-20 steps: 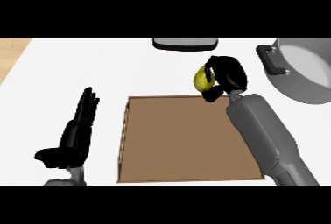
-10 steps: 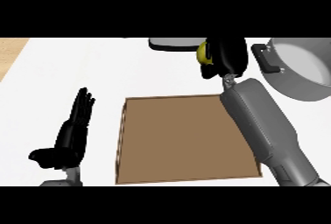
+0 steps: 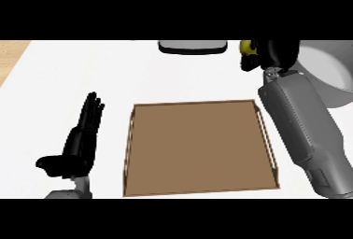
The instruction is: Pick the pear from the tray and place it in the pot
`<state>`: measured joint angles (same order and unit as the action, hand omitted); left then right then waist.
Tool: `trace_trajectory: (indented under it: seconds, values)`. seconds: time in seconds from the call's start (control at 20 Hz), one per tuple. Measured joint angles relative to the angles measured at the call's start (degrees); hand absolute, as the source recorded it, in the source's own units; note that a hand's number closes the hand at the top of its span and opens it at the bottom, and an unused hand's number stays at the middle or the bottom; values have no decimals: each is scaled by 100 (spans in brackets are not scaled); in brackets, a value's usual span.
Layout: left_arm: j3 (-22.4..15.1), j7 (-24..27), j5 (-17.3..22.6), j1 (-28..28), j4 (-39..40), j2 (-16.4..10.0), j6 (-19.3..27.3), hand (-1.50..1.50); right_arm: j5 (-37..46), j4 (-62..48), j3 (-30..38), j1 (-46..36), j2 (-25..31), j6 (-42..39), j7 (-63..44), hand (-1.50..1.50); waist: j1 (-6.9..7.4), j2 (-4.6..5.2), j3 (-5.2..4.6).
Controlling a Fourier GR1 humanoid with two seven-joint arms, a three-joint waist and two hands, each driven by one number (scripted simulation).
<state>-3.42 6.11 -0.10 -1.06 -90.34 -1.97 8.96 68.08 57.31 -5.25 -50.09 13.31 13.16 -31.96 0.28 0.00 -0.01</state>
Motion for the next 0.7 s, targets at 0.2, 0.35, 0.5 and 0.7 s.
trace_trajectory:
  seconds: [0.2, 0.35, 0.5, 0.7]
  values:
    - [46, 55, 43, 33, 4, -49, -91, 0, -109, -253, 376, -29, 374, 42, 239, 150, 8, 4, 1]
    - [48, 36, 66, 131, -112, -74, -135, 0, -232, -593, 674, -2, 685, 237, 584, 150, 26, 10, 1]
    - [47, -23, 50, 113, -176, -71, -118, 0, -381, -1056, 980, -41, 1027, 406, 987, 150, 47, 21, 3]
    - [9, -99, -3, 49, -212, -50, -96, 0, -549, -1860, 1330, -171, 1422, 633, 1566, 150, 77, 35, 5]
